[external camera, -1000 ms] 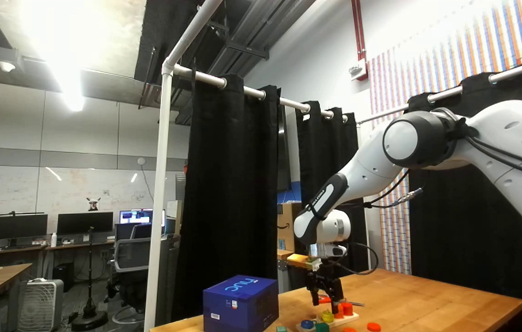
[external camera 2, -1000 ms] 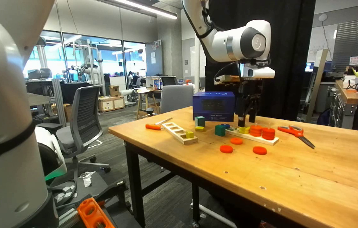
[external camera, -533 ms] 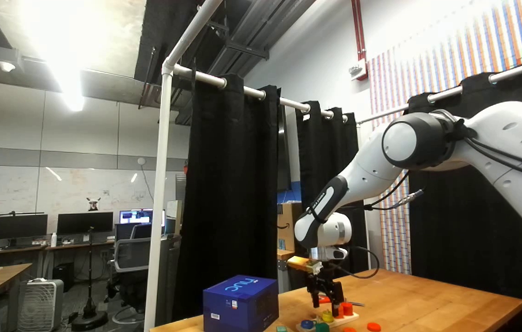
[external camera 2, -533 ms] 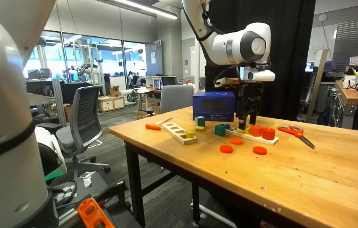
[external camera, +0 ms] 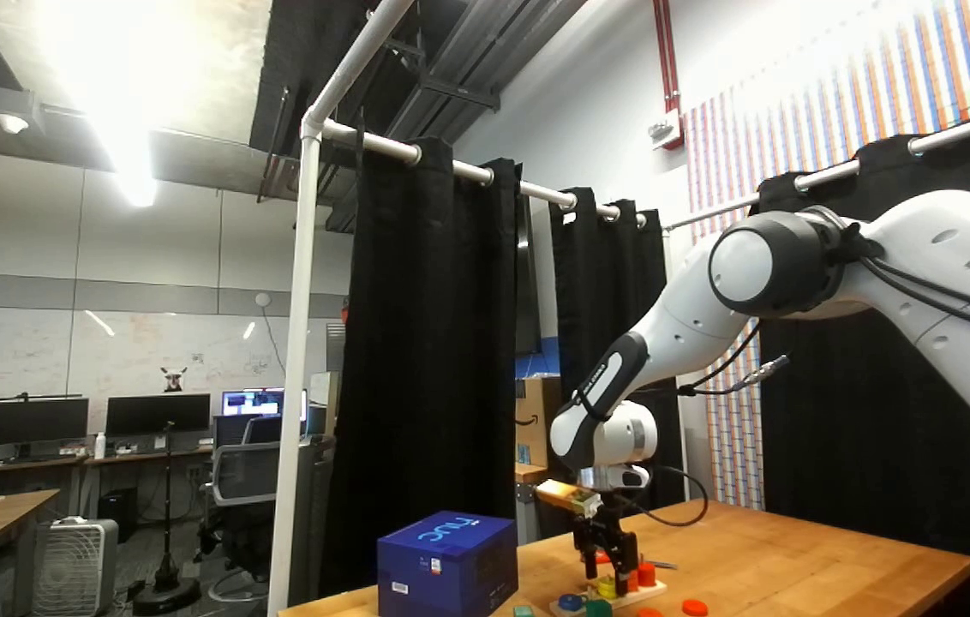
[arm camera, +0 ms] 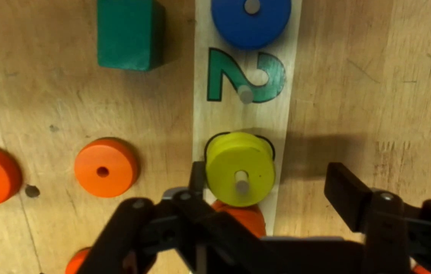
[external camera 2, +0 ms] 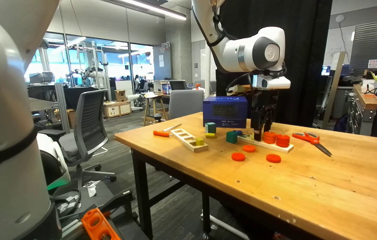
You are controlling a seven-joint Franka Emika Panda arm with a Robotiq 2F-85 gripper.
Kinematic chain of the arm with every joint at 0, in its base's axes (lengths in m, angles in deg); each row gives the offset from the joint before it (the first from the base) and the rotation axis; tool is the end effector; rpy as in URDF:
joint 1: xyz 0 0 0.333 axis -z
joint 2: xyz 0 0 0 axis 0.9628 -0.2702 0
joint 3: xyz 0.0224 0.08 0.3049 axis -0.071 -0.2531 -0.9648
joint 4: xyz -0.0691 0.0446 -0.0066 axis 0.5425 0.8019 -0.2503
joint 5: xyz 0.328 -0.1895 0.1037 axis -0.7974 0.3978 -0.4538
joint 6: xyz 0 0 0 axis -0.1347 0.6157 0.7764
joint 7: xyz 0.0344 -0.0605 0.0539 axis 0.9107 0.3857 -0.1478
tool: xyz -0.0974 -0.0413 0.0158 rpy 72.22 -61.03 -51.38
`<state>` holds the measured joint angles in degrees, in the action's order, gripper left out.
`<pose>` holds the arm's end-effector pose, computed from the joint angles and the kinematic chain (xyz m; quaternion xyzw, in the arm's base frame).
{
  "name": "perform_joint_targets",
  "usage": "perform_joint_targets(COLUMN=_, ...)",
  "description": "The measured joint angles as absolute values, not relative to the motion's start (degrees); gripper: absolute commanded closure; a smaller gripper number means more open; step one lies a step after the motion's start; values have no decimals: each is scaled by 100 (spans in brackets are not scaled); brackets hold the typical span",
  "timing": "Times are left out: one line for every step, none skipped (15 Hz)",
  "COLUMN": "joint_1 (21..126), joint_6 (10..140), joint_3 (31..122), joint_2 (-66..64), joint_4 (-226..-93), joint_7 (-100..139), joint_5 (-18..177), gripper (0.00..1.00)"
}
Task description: Pick up the yellow object from the wooden object and put it on the table
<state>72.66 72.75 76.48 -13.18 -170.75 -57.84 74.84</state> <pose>0.6500 -0.0253 0.2678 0.7357 -0.6773 0.0034 0.0028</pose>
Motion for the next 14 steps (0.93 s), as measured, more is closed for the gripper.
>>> perform_joint_targets(joint_1=7266, joint_6=7321, joint_3=7655, joint_2=-1318, joint_4=-17095, joint_7=-5784, joint_5=7484, gripper=58)
perform_joint_targets(joint_1=7266, joint_6=7357, joint_3=7661, joint_2=-1316, joint_4=-17105, joint_7=-5783, joint_5=7484, gripper=65)
perform_joint_targets(joint_1=7266, joint_6=7367, joint_3=7668, joint_2=-1307, joint_4=-17105, joint_7=-5783, joint_5=7484, gripper=73)
perform_joint_targets(joint_1=7266, joint_6=7384, joint_3=7673, joint_2=-1301, joint_4=-17104, joint_7=-5783, joint_5=7484, gripper=78)
perform_joint_targets(joint_1=7266, joint_6=7403, joint_3=7676, joint_2=-1283, joint_4=-17103, joint_7=-5783, joint_5=7484, gripper=83)
perform_joint_targets(joint_1=7266, joint_6=7434, joint_3=7678, joint_2=-1283, joint_4=-17106, joint_7=-5783, joint_5=7484, gripper=81)
perform_joint_targets(joint_1=7266, joint_6=7459, joint_3=7679, joint_2=-1284, joint_4=-17111, joint_7=-5783, joint_5=7484, gripper=81)
perform_joint_targets(joint_1=7266, joint_6=7470, joint_3=7679, joint_2=-1284, joint_4=-17113, joint_7=-5783, joint_5=7484, gripper=81)
perform_joint_targets(joint_1=7266, joint_6=7473, joint_3=7679, joint_2=-1283, joint_4=-17115, joint_7=-5783, joint_5=7484, gripper=81)
perform_joint_targets(joint_1=7265, joint_6=7474, joint_3=7679, joint_2=-1283, joint_4=-17114, joint_7=-5783, joint_5=7484, gripper=81)
perform_joint_targets(joint_1=7265, joint_6=7474, joint_3=7679, joint_2=-1283, joint_4=-17115, joint_7=-5783, joint_5=7484, gripper=81)
perform_joint_targets(joint_1=7265, joint_6=7475, joint_3=7679, joint_2=-1283, joint_4=-17115, joint_7=-5783, joint_5=7484, gripper=82)
perform_joint_targets(joint_1=7265, joint_6=7475, joint_3=7679, joint_2=-1283, joint_4=-17115, joint_7=-5783, joint_5=7484, gripper=81)
perform_joint_targets(joint_1=7264, joint_6=7475, joint_3=7680, joint_2=-1283, joint_4=-17115, joint_7=-5783, joint_5=7484, gripper=82)
